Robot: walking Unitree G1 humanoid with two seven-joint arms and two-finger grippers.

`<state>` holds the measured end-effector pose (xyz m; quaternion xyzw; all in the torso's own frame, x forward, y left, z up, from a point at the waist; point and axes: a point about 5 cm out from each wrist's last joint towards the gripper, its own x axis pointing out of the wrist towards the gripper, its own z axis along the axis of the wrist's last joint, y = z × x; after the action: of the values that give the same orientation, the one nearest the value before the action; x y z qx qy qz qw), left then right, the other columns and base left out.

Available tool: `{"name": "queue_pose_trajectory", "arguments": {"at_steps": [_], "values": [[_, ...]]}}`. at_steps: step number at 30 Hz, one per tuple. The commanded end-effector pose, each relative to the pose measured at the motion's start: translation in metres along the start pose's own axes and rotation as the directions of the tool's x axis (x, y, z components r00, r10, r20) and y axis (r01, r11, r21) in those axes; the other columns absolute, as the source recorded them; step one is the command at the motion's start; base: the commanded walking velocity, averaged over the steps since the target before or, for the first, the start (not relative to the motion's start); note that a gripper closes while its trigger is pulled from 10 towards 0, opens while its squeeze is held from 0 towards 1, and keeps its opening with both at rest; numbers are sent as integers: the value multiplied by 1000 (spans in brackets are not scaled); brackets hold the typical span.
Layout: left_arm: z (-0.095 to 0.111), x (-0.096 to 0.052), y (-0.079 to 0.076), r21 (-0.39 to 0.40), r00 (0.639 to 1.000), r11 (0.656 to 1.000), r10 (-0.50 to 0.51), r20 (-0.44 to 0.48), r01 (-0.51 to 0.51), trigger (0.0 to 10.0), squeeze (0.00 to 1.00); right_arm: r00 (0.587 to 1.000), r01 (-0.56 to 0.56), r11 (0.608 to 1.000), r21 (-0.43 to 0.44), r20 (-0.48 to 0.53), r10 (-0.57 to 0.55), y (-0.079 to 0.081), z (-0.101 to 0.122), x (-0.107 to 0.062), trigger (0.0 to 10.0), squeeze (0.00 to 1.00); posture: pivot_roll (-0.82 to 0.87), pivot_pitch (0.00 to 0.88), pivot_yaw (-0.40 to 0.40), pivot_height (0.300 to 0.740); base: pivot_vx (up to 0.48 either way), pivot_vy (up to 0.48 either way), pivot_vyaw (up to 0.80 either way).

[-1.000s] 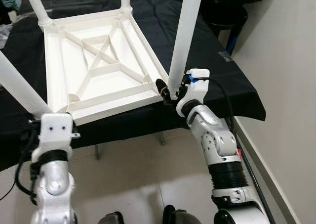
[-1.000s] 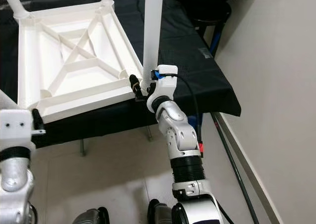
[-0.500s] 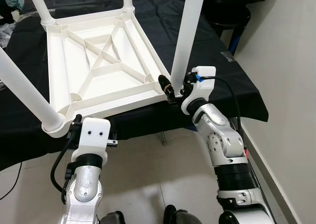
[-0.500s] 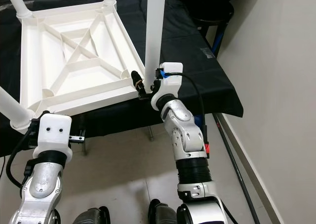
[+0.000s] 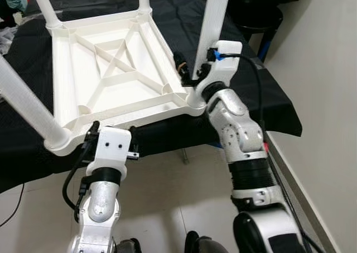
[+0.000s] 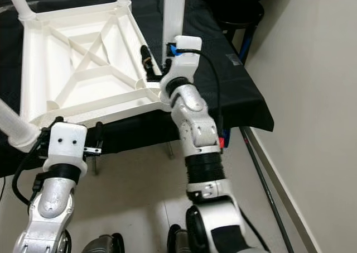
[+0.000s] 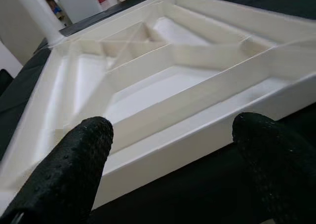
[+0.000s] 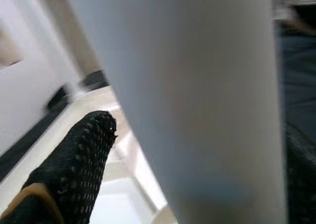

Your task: Building children table

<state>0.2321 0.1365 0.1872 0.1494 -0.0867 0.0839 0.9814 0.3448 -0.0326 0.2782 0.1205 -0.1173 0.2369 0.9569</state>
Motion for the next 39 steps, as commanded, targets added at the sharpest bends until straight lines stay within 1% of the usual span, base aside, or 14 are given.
{"name": "queue_pose_trajectory", "arguments": {"at_steps": [1, 4, 7, 12, 17, 21, 23, 28, 31, 32, 33, 37, 38, 39], "values": [[-3, -1, 0, 5, 1000, 1000, 1, -7, -1, 10000, 0, 985, -172, 983, 72, 8, 172, 50, 1, 0, 10000, 0, 130, 203, -43, 740, 0, 0, 0], [-4, 0, 0, 2, 1000, 1000, 0, -7, 0, 10000, 0, 965, -261, 959, 115, 25, 259, 81, 4, -1, 10000, 0, 126, 199, -42, 740, 0, 0, 0], [-5, 0, -2, -1, 1000, 1000, -5, -11, 5, 10000, 0, 954, -298, 946, 129, 31, 297, 95, 4, -1, 10000, 0, 128, 196, -50, 740, 0, 0, 0], [-6, -1, -5, -5, 1000, 1000, -14, -19, 14, 10000, 0, 963, -267, 956, 122, 9, 268, 89, -3, 2, 10000, 0, 132, 192, -54, 740, 0, 0, 0], [-11, -3, -9, -15, 999, 999, -31, -37, 30, 10000, 0, 987, -156, 980, 125, -8, 158, 43, -8, -12, 10000, 0, 115, 180, -51, 740, 0, 0, 0], [-11, -2, -11, -19, 998, 999, -44, -38, 43, 10000, 0, 986, -163, 977, 135, 3, 164, 37, -10, -19, 10000, 0, 112, 178, -51, 740, 0, 0, 0], [-12, -2, -15, -21, 997, 998, -62, -40, 61, 10000, 0, 965, -261, 956, 136, 31, 259, 33, -12, -36, 10000, 0, 112, 175, -50, 740, 0, 0, 0], [-13, -2, -15, -17, 997, 998, -64, -41, 64, 10000, 0, 937, -345, 932, 114, -11, 348, 26, -18, -51, 10000, 0, 114, 175, -46, 740, 0, 0, 0], [-14, -2, -16, -21, 996, 997, -80, -39, 79, 10000, 0, 919, -383, 922, 62, -75, 387, 10, -26, -65, 10000, 0, 113, 173, -42, 740, 0, 0, 0], [-14, -2, -17, -31, 995, 995, -93, -40, 92, 10000, 0, 927, -354, 935, 21, -123, 354, -10, -31, -75, 10000, 0, 113, 174, -44, 740, 0, 0, 0], [-15, -2, -18, -35, 995, 995, -96, -41, 94, 10000, 0, 934, -332, 943, 5, -136, 329, -18, -33, -79, 10000, 0, 113, 174, -44, 740, 0, 0, 0], [-15, -2, -18, -37, 994, 994, -100, -42, 99, 10000, 0, 944, -304, 953, -17, -141, 298, -28, -33, -85, 10000, 0, 113, 174, -44, 740, 0, 0, 0], [-16, -4, -22, -53, 991, 991, -127, -48, 124, 10000, 0, 959, -245, 969, -39, -160, 236, -44, -37, -94, 10000, 0, 106, 173, -37, 740, 0, 0, 0], [-16, -4, -22, -53, 991, 991, -127, -48, 124, 10000, 0, 959, -245, 969, -39, -160, 236, -44, -37, -94, 10000, 0, 106, 173, -37, 740, 0, 0, 0]]}}
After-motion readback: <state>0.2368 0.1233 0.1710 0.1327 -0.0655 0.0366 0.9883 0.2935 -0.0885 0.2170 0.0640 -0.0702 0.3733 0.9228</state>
